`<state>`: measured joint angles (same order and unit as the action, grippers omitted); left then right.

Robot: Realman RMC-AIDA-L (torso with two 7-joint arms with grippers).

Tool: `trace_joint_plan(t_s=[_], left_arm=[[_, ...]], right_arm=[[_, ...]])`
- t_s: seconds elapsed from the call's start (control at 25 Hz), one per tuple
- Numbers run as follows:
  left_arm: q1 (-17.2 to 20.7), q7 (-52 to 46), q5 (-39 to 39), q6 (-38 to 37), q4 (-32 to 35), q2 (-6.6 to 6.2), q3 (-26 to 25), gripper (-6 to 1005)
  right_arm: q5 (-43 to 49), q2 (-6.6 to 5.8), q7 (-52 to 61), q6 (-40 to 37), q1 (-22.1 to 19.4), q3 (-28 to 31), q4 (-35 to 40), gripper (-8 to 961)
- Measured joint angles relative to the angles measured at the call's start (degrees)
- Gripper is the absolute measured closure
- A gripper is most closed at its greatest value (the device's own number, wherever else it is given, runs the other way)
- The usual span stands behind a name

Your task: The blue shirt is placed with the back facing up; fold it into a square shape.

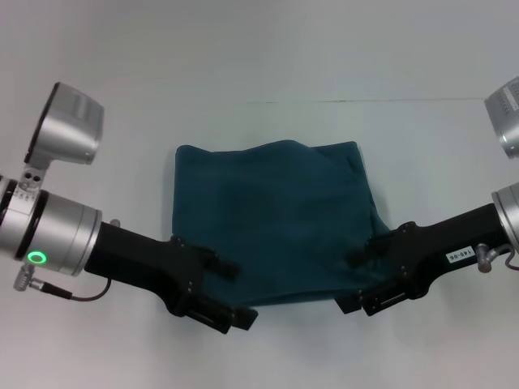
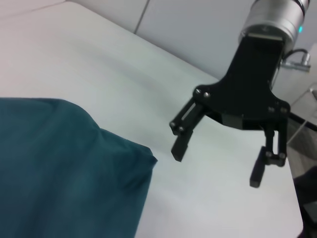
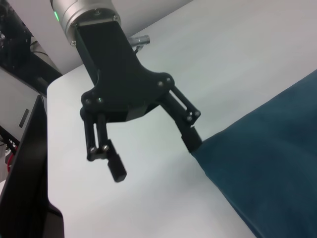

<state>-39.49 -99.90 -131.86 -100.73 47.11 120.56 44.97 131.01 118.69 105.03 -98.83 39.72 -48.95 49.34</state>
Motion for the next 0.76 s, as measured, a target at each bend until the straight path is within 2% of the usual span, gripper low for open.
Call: trace_joint_plan(t_s=[0.16,0.76], left_arm=[[-0.21,-0.53,-0.08,0.44,0.57,0.01,2.01,47],[0.11,-0.95,-0.10,0.80,1.05,0.07,2.26,47]], right_arm=[[0.00,-0.04,0.13,0.09,0.10,0.00,0.24,9],[0.04,-0.03,0.33,0.08,0.18,0.02,0.35,9]])
